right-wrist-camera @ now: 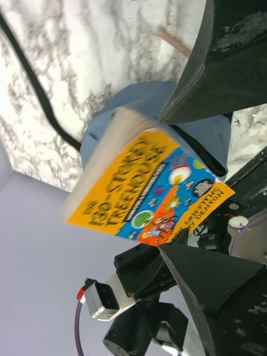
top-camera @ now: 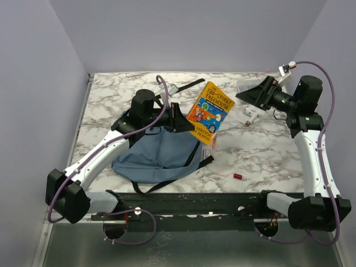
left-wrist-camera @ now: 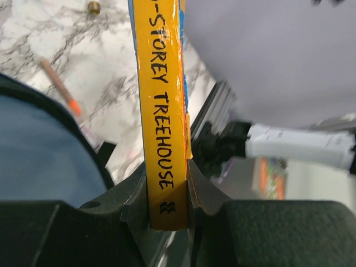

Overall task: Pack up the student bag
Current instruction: Pick up the book from the center of the board.

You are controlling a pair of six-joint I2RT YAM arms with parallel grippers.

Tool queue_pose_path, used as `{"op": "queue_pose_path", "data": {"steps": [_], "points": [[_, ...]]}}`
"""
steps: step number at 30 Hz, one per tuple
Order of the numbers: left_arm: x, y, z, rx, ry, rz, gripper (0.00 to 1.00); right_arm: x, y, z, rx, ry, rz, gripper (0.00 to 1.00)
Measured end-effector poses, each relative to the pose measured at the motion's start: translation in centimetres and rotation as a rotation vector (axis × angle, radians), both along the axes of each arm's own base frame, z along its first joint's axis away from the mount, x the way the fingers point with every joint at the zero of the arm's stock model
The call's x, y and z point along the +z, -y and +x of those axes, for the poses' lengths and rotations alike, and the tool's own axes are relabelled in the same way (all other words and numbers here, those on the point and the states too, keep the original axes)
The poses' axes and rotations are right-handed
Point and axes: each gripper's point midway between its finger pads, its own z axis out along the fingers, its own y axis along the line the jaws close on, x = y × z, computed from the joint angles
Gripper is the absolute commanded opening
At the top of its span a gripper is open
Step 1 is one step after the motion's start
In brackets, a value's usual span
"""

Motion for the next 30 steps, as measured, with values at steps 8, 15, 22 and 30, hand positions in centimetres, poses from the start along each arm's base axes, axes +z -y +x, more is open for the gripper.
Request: {"op": "queue_pose_path", "data": {"steps": [8,15,22,30], "points": [[-1.9,-2.9,-5.8,-0.251,0.075,0.181,0.00,5.9,-6.1,-0.7,0.236,0.221,-0.042,0.94],[-2.6,-4.1,-9.8,-0.420,0.038,0.167,0.00,1.9,-15.8,-4.6,0.632,0.140,-0.015,0.92],[-2.0,-4.9,-11.8,-0.480,0.077,0.136,0.00,-3.7,-16.8,-8.9,0.808,0.010,-0.036,0.88],[-2.5,-5.4,-12.8,-0.505,0.121,0.145,0.00,-4.7,-14.6,-14.4,0.860,-0.015,-0.003,0.88]]}}
